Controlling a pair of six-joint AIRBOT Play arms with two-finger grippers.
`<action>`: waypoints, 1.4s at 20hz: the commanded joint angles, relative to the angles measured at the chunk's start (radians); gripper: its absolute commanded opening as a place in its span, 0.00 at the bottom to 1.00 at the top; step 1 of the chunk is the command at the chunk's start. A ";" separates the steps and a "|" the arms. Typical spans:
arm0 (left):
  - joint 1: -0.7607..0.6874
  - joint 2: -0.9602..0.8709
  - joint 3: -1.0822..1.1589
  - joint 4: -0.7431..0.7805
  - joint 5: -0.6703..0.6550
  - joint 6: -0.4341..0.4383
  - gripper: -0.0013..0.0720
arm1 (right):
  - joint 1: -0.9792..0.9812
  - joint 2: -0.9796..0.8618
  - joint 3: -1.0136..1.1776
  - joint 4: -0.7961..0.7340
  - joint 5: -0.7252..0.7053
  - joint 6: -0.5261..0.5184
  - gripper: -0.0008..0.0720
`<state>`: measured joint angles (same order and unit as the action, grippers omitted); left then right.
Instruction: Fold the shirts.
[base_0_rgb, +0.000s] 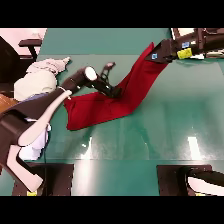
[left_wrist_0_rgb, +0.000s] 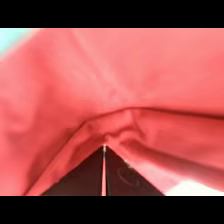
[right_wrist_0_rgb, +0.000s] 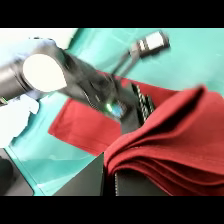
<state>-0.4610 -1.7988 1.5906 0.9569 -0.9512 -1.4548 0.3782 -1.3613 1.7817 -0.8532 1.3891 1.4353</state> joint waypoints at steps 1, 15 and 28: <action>0.137 0.145 0.018 0.033 -0.060 0.008 0.05 | 0.074 -0.015 0.012 0.035 -0.060 0.008 0.04; 0.592 0.611 0.016 0.107 -0.240 0.068 0.05 | 0.443 -0.427 0.005 0.248 -0.154 -0.217 0.65; 0.592 0.610 0.016 0.105 -0.273 0.068 0.05 | -0.062 -0.383 -0.417 0.029 -0.138 -0.048 0.86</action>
<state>0.1303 -1.1892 1.6066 1.0618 -1.2243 -1.3869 0.3649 -1.7092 1.4071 -0.8669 1.2533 1.3678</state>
